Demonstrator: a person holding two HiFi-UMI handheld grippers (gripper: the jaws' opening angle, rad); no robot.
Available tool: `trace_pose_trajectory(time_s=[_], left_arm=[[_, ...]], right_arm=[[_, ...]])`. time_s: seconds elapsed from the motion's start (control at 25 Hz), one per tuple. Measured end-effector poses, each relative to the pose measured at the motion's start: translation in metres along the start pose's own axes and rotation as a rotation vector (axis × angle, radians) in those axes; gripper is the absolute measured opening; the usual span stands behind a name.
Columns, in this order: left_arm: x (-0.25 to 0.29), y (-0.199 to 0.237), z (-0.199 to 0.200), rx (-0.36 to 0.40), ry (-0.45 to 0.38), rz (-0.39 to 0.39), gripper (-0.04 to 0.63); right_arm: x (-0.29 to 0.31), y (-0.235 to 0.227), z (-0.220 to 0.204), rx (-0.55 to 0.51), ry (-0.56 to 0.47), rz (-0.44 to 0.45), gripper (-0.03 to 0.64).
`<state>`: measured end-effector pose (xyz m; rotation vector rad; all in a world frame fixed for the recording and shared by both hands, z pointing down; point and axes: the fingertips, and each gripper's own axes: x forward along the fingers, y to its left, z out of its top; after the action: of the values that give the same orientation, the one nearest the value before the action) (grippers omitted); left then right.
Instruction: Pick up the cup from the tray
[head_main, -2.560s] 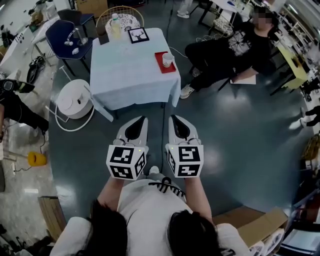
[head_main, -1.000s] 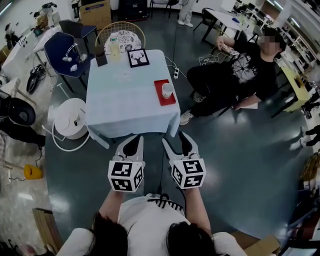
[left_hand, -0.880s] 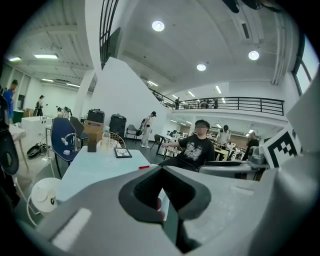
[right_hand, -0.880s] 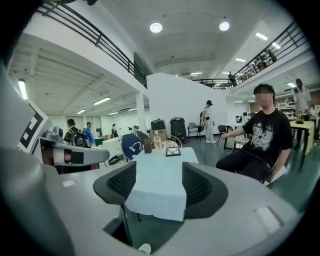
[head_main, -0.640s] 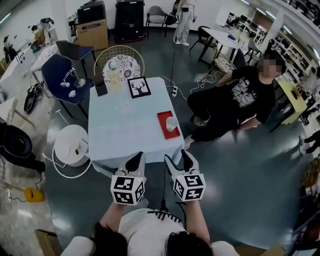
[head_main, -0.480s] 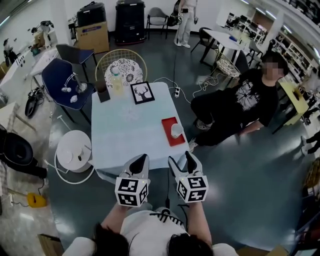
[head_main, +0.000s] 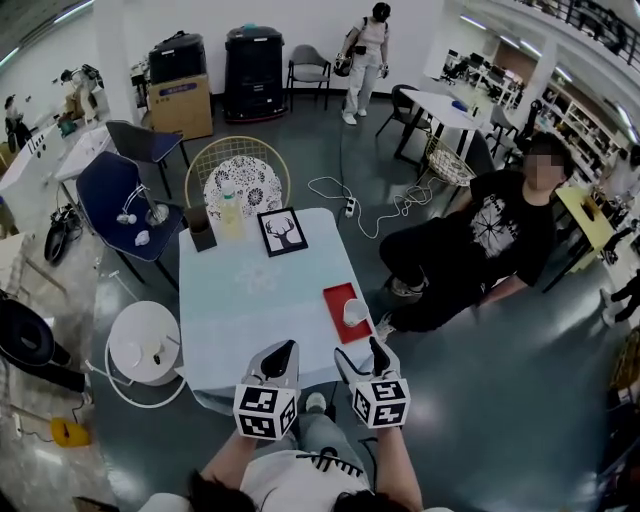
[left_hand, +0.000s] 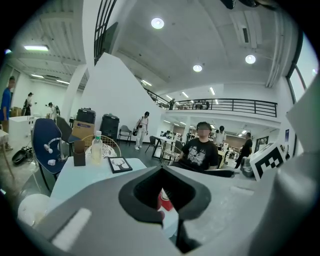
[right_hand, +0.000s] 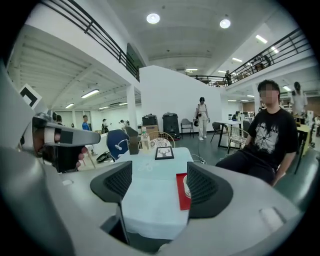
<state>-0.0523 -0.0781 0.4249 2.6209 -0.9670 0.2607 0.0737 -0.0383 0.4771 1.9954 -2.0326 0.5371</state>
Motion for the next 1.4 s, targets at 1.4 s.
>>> trace_pose_trajectory(time_s=[1.4], left_arm=[[0.187,0.050,-0.035,-0.018,0.222,0.154,0.002]], right_arm=[[0.205,-0.115,-0.102,-0.093,0.429,0.092,0.430]])
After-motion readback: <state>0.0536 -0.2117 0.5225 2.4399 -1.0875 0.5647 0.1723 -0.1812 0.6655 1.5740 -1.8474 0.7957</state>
